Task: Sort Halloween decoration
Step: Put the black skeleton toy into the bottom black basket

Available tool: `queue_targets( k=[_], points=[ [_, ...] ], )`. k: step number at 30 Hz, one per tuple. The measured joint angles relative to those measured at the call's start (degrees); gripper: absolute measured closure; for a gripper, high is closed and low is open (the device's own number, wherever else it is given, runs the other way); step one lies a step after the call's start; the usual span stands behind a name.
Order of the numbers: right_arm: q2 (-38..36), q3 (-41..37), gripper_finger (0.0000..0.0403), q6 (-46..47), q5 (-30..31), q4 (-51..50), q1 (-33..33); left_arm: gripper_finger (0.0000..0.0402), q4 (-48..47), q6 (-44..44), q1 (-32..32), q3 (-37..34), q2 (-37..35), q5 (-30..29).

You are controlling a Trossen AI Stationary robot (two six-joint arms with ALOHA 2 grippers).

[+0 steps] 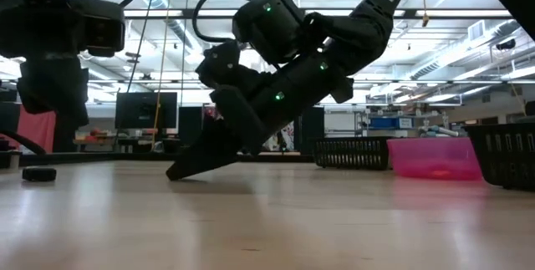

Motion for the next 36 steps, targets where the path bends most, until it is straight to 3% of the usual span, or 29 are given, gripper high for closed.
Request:
queue_targets(
  k=[8, 14, 18, 22, 28, 31, 36],
  points=[
    [-7.32, -0.32, 0.0316, -1.64, 0.36, -5.22, -0.26, 0.0247, -11.52, -0.50, -0.53, 0.01, -3.81, -0.50],
    [-13.66, -0.27, 0.0317, -3.61, 0.54, -13.41, -0.28, 0.0247, -21.06, 13.42, -3.17, 0.94, -3.93, -2.35],
    [-17.67, -0.20, 0.0317, -3.68, 2.86, -15.57, 0.33, 0.0247, -20.91, 26.59, -5.55, 0.94, -3.18, -7.43],
    [-20.86, -0.16, 0.0317, -3.68, 6.94, -17.06, 1.30, 0.0247, -20.20, 34.20, -6.74, 0.85, -1.30, -9.87],
    [-23.32, -0.11, 0.0317, -3.68, 11.27, -17.81, 2.32, 0.0247, -16.84, 36.64, -7.17, 0.81, 2.67, -8.25],
    [-23.49, -0.07, 0.0317, -3.66, 11.46, -17.53, 2.70, 0.0247, -15.02, 36.74, -7.13, 0.81, 4.36, -4.54],
    [-23.47, -0.07, 0.0317, -3.66, 11.46, -17.73, 2.98, 0.0247, -14.99, 35.61, -6.87, 0.79, 8.02, -4.64]
  ],
)
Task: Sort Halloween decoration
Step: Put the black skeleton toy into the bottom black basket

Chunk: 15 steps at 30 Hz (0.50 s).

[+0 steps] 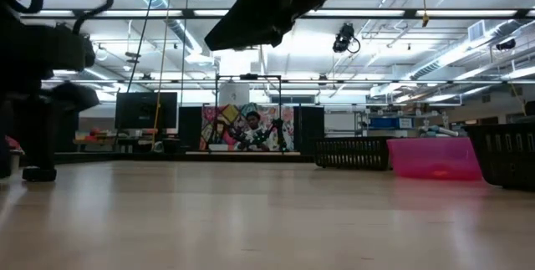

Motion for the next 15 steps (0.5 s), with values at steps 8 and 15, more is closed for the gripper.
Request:
queue_targets(
  k=[8, 15],
  points=[
    [0.00, 0.00, 0.0317, 0.02, -0.37, 0.20, 0.89, 0.0268, 1.98, -2.18, 0.33, 0.31, 4.99, -1.11],
    [0.00, 0.00, 0.0317, -0.03, -0.47, 0.12, 2.03, 0.0353, 3.29, -3.47, 0.44, 0.15, 4.99, -1.38]
  ],
)
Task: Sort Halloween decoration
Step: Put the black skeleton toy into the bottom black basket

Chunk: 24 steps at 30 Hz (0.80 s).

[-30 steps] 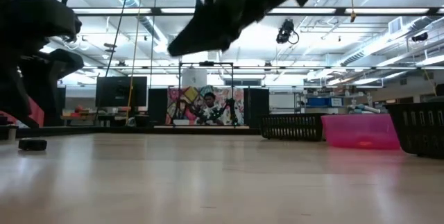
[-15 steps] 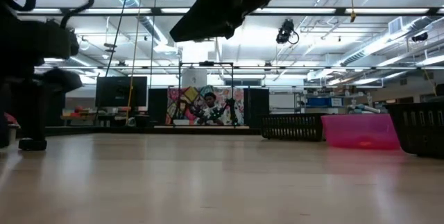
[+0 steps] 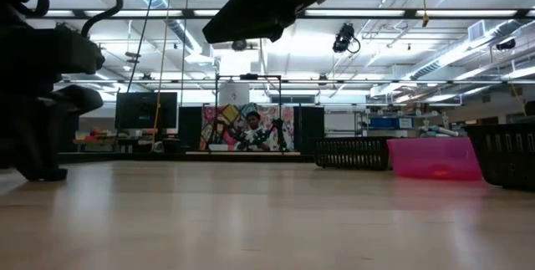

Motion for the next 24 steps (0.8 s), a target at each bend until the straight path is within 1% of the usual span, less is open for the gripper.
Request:
queue_targets(
  k=[4, 8, 11, 14, 18, 20, 24],
  points=[
    [-1.00, 0.00, 0.0317, -0.95, 0.29, -1.31, 0.45, 0.0392, 1.68, -1.86, 0.02, -0.07, 0.04, 0.11],
    [-4.28, 0.00, 0.0317, -0.87, 3.31, -5.91, 0.88, 0.0395, 2.83, -4.06, 0.07, 0.31, 0.12, 0.19],
    [-7.23, 0.00, 0.0317, -0.87, 6.06, -9.37, 1.18, 0.0395, 4.64, -3.76, 0.58, 1.86, 0.48, 0.64],
    [-10.53, 0.00, 0.0317, -0.45, 8.78, -12.22, 1.39, 0.0395, 12.48, -0.35, 2.55, 3.18, 0.37, 0.66],
    [-15.37, 0.00, 0.0317, 2.36, 11.97, -15.37, 1.53, 0.0395, 21.46, 5.73, 6.53, 4.48, 1.53, 0.24],
    [-17.80, 0.02, 0.0317, 3.92, 14.51, -16.50, 1.80, 0.0395, 22.58, 7.46, 9.31, 5.94, 2.74, 0.98],
    [-22.00, 0.02, 0.0317, 6.31, 20.55, -17.05, 2.91, 0.0395, 23.45, 11.25, 14.33, 10.54, 7.47, 4.10]
  ],
)
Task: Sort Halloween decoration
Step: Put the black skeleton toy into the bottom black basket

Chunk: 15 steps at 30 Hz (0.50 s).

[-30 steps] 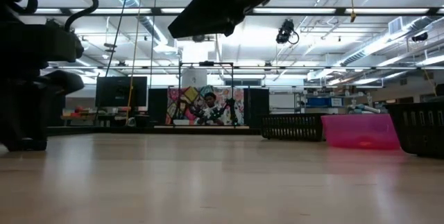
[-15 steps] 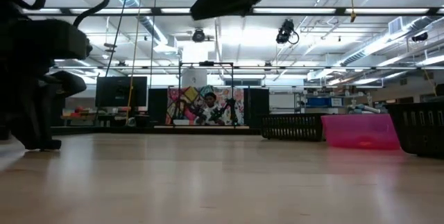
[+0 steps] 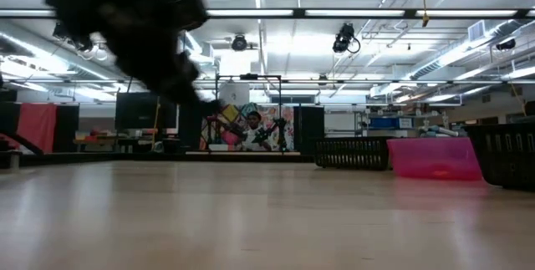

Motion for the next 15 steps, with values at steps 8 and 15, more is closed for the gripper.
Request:
queue_targets(
  k=[8, 15],
  points=[
    [-7.36, 0.00, 0.0317, 11.88, 8.81, 2.89, 0.66, 0.0395, 0.99, 8.84, 6.35, 16.49, 12.36, 4.43],
    [-13.69, 0.00, 0.0317, 21.30, 9.16, 0.95, 0.13, 0.0395, 1.10, 8.65, 9.86, 31.91, 23.16, 9.85]
  ],
)
